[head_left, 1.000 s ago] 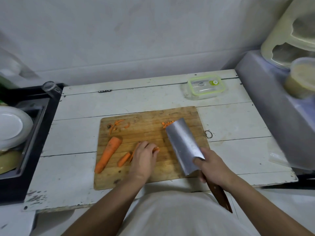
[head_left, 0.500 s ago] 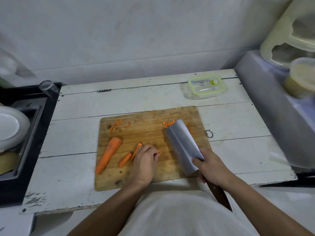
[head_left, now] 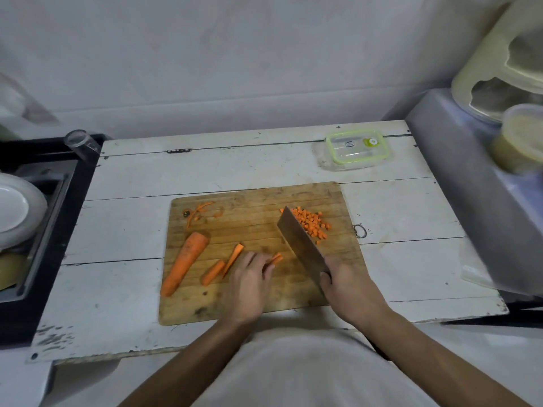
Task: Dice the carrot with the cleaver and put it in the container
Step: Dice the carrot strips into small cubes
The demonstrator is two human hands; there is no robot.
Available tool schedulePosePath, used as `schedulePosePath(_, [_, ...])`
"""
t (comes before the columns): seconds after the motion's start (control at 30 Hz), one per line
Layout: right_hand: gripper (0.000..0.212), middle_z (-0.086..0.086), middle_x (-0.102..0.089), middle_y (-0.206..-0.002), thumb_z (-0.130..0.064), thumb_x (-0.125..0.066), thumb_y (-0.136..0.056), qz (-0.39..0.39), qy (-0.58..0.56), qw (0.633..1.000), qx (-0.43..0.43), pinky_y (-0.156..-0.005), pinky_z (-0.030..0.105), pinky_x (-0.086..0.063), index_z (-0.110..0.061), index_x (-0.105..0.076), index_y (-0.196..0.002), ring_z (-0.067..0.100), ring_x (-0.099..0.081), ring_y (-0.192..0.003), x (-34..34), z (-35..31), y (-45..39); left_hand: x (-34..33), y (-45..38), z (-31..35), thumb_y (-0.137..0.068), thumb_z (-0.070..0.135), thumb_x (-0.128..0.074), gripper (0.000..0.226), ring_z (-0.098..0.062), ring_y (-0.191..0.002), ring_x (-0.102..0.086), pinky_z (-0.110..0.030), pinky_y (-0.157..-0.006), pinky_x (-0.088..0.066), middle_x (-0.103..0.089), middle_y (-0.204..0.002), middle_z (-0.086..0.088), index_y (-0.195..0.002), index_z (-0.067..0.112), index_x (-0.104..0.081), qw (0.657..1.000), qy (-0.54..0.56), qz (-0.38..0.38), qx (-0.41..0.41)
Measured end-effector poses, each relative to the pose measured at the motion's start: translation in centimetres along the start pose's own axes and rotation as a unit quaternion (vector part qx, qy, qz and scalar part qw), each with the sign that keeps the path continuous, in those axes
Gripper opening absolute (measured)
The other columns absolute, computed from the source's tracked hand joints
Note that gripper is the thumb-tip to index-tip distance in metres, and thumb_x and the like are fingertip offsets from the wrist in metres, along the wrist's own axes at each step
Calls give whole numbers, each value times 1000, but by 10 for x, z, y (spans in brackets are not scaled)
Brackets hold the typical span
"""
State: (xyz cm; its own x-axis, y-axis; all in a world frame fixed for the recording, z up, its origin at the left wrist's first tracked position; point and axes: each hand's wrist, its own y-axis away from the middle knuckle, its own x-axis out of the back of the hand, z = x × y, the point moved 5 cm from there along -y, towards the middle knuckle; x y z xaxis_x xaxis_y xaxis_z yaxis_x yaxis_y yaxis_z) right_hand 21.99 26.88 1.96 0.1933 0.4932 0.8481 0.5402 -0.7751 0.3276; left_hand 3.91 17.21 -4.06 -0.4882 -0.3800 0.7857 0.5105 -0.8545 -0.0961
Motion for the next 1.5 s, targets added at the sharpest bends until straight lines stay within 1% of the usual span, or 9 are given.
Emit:
schedulePosePath(0.13, [16, 10, -65, -91, -29, -42, -101, 1, 39, 999, 29, -69, 43, -53, -19, -52, -108, 33, -60, -82, 3, -7, 6, 6, 7, -12, -92, 30, -74, 26, -17, -113, -53, -30, -96, -43, -63, -113, 4, -115, 18, -73, 996, 23, 2, 82])
schedulePosePath(0.23, [19, 9, -65, -96, -28, -41, -101, 6, 61, 997, 50, -71, 42, -54, -21, -52, -115, 32, -62, -85, 2, -19, 15, -1, 0, -7, -93, 40, -71, 23, -16, -119, -51, -41, -105, -42, -61, -110, 9, -111, 27, -73, 992, 18, -14, 123])
schedulePosePath(0.43, [27, 6, -69, -93, -9, -49, -94, -41, 206, 975, 73, -58, 34, -33, -18, -45, -118, 29, -67, -81, -6, -34, 27, -7, -3, -6, -93, 33, -71, 7, -15, -102, -48, -31, -82, -25, -54, -93, 14, -91, 29, -76, 994, -17, 3, 106])
schedulePosePath(0.57, [37, 9, -68, -96, -3, -46, -90, -57, 235, 965, 100, -62, 34, -36, -12, -41, -125, 28, -68, -85, -9, -37, 31, -6, -4, -4, -92, 28, -74, 6, -11, -95, -41, -30, -76, -19, -53, -91, 15, -87, 27, -77, 995, -9, 11, 94])
schedulePosePath(0.67, [32, 8, -67, -96, -2, -40, -93, -50, 216, 971, 95, -63, 38, -46, -14, -36, -122, 30, -67, -84, -17, -43, 18, -5, -4, -5, -90, 25, -76, 4, -14, -97, -47, -29, -77, -19, -60, -92, 11, -88, 26, -78, 996, -2, 15, 90])
schedulePosePath(0.87, [6, 9, -67, -87, -16, -37, -102, -18, 134, 990, 35, -59, 37, -37, -21, -36, -105, 33, -61, -73, -9, -42, 3, -6, -2, -7, -87, 23, -79, 3, -17, -94, -52, -32, -78, -27, -63, -91, 8, -90, 24, -80, 997, 7, 31, 70])
schedulePosePath(1.13, [33, 6, -68, -93, -3, -51, -88, -74, 219, 970, 74, -55, 31, -34, -14, -38, -117, 28, -68, -82, -19, -41, 28, -6, -2, -8, -86, 19, -79, 4, -14, -92, -49, -32, -77, -27, -64, -89, 8, -84, 23, -78, 997, 6, 33, 71])
schedulePosePath(1.3, [14, 8, -66, -87, -8, -38, -99, -32, 145, 989, 27, -60, 38, -42, -20, -33, -101, 32, -59, -71, -21, -54, -6, -5, -2, -8, -87, 20, -78, 4, -19, -95, -54, -33, -78, -30, -65, -91, 6, -88, 24, -79, 997, 9, 28, 65])
schedulePosePath(1.5, [6, 8, -68, -87, -17, -40, -100, -19, 165, 985, 38, -60, 39, -44, -20, -38, -104, 33, -66, -78, -9, -37, 17, -6, 1, -14, -88, 24, -78, 8, -16, -101, -54, -34, -86, -36, -64, -95, 8, -96, 23, -80, 996, 45, 34, 71])
